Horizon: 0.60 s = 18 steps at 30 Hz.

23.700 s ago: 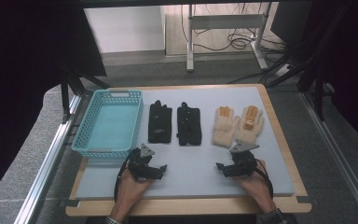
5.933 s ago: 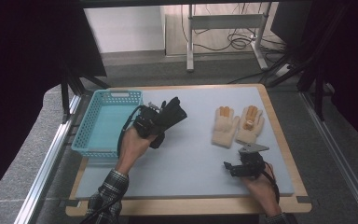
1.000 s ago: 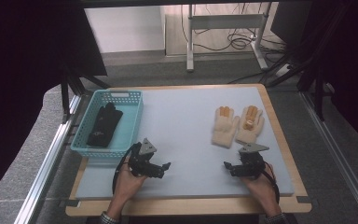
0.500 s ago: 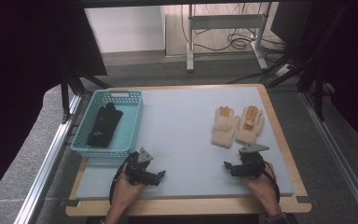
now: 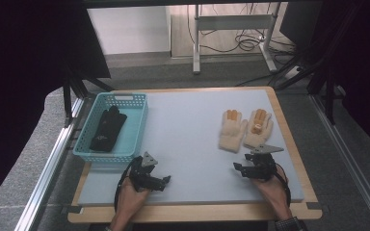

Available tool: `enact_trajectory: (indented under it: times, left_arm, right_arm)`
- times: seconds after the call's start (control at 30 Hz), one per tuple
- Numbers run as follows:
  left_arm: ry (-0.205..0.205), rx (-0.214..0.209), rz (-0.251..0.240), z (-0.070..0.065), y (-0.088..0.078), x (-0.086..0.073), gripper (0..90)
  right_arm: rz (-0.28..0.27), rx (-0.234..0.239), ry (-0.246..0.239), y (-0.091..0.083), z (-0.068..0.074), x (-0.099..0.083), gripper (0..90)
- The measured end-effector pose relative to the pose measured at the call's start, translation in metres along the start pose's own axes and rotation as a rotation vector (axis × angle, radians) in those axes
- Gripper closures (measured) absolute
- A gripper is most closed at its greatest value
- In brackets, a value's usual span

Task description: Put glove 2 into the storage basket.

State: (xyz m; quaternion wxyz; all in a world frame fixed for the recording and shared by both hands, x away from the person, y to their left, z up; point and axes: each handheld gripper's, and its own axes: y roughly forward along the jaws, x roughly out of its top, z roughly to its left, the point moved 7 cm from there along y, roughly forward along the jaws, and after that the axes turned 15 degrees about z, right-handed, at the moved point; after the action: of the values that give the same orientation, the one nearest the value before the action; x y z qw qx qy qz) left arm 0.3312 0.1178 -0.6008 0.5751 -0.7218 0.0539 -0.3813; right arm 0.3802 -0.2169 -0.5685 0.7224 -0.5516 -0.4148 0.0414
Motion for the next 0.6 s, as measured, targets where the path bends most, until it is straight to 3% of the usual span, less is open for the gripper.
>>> enact_trajectory:
  times: [0.2,0.33,0.6]
  left_arm:
    - [0.0,-0.001,0.0,0.0,0.0,0.0,1.6]
    - [0.003,0.0,0.002,0.0,0.0,0.0,1.6]
    - [0.0,0.0,-0.002,0.0,0.0,0.0,1.7]
  right_arm:
    - [-0.007,-0.017,0.0,-0.003,-0.011,0.025,46.4]
    - [-0.015,-0.028,0.005,-0.002,-0.024,0.048,47.6]
    - [0.0,-0.073,0.01,0.02,-0.043,0.091,30.7]
